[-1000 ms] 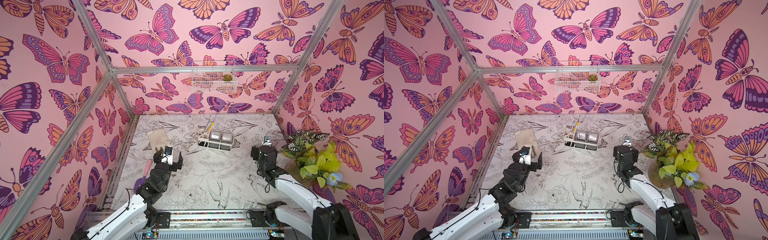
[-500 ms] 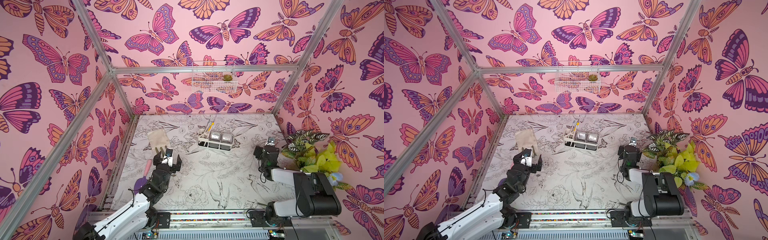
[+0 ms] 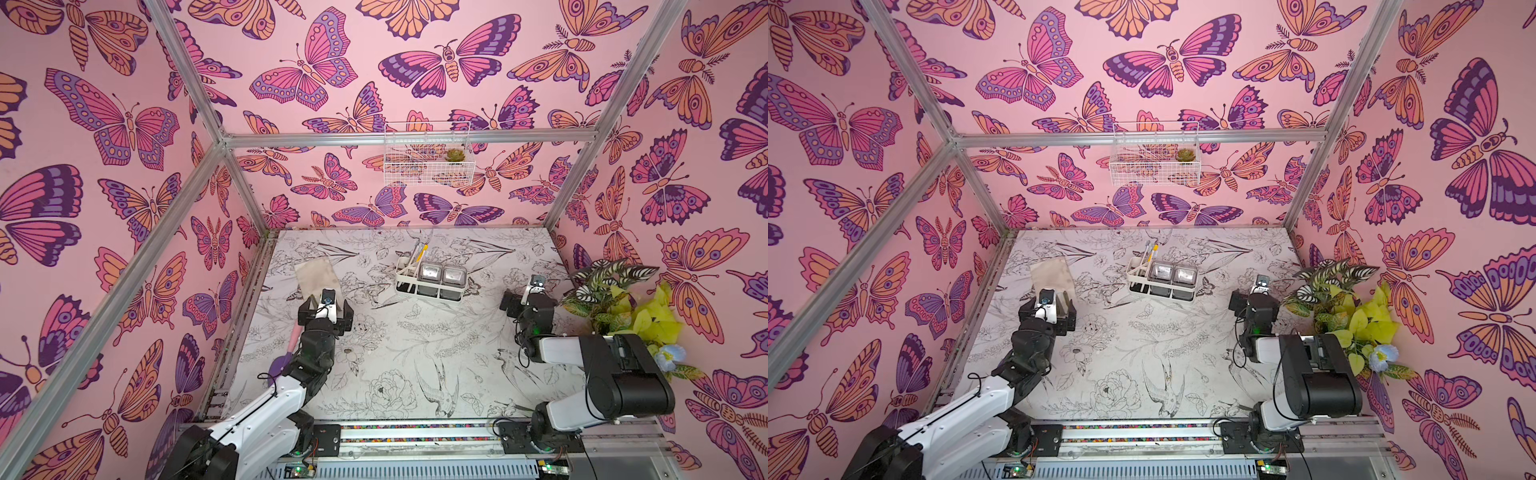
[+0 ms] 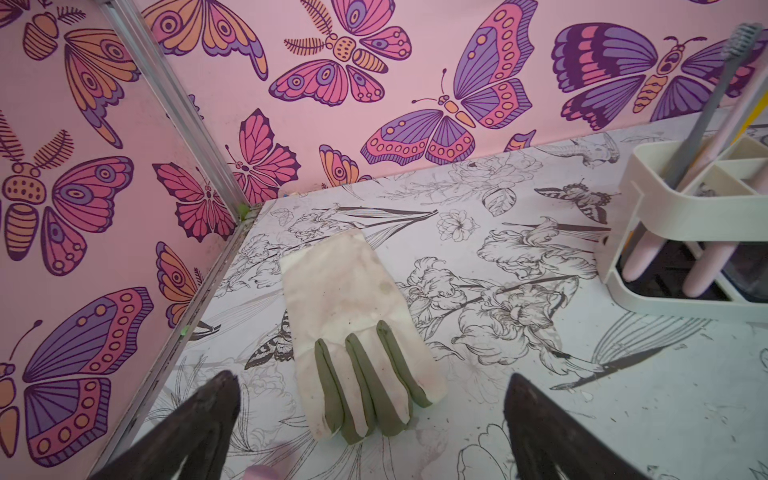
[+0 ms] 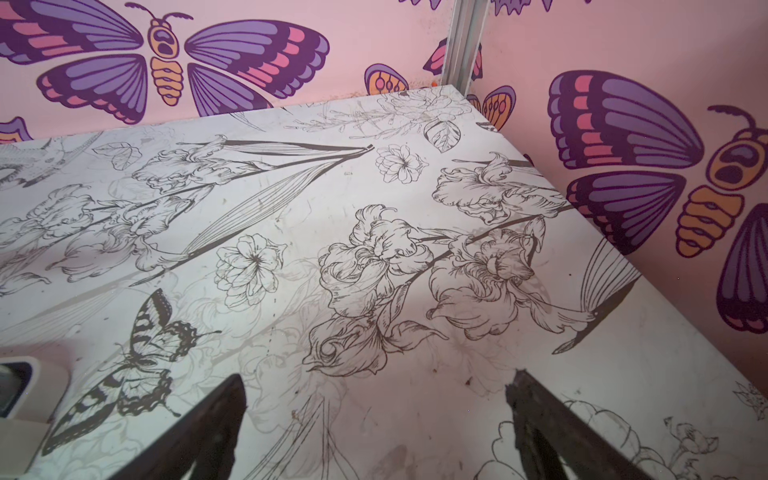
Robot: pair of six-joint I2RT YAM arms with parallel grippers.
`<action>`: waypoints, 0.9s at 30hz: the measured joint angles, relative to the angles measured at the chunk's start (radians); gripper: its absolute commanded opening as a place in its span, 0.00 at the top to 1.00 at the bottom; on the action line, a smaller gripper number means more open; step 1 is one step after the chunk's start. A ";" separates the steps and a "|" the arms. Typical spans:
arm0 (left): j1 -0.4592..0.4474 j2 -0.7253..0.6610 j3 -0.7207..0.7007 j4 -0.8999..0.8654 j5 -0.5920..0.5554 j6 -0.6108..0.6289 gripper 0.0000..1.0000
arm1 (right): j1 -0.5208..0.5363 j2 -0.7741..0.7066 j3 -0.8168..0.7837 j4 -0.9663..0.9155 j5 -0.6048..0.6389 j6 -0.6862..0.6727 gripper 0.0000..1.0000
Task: Place the toothbrush into the toothbrush holder
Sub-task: Reset both arms
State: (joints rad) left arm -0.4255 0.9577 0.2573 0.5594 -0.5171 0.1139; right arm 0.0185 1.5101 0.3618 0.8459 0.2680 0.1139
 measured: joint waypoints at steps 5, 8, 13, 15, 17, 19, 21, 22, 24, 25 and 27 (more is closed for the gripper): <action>0.066 0.127 -0.010 0.111 -0.010 0.000 0.00 | 0.000 0.000 0.000 0.004 0.000 -0.006 0.01; 0.097 0.252 -0.008 0.187 -0.008 -0.002 0.00 | 0.001 0.000 0.000 0.004 0.000 -0.007 0.01; 0.124 0.456 0.073 0.205 0.000 0.013 0.00 | 0.001 0.000 0.000 0.004 0.000 -0.007 0.01; 0.132 0.503 0.138 0.194 0.000 0.020 0.00 | 0.001 0.000 0.000 0.004 0.000 -0.007 0.01; 0.142 0.527 0.186 0.193 -0.001 0.025 0.02 | 0.001 0.000 0.000 0.004 0.000 -0.007 0.01; 0.157 0.526 0.201 0.190 0.019 0.031 0.01 | 0.001 0.000 0.000 0.004 0.000 -0.007 0.01; 0.184 0.526 0.160 0.269 0.059 0.042 0.00 | 0.001 0.000 0.000 0.004 0.000 -0.007 0.01; 0.199 0.529 0.125 0.318 0.066 0.039 0.00 | 0.001 0.000 0.000 0.004 0.000 -0.007 0.01; 0.260 0.528 0.051 0.361 0.121 0.007 0.00 | 0.001 0.000 0.000 0.004 0.000 -0.007 0.01; 0.293 0.530 0.034 0.360 0.149 -0.010 0.00 | 0.001 0.000 0.000 0.003 0.000 -0.007 0.01; 0.371 0.569 0.028 0.388 0.202 -0.046 0.00 | 0.001 0.000 0.000 0.003 0.000 -0.007 0.01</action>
State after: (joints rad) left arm -0.0547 1.5269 0.2852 0.9474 -0.3153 0.0681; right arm 0.0196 1.5101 0.3618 0.8494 0.2684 0.1070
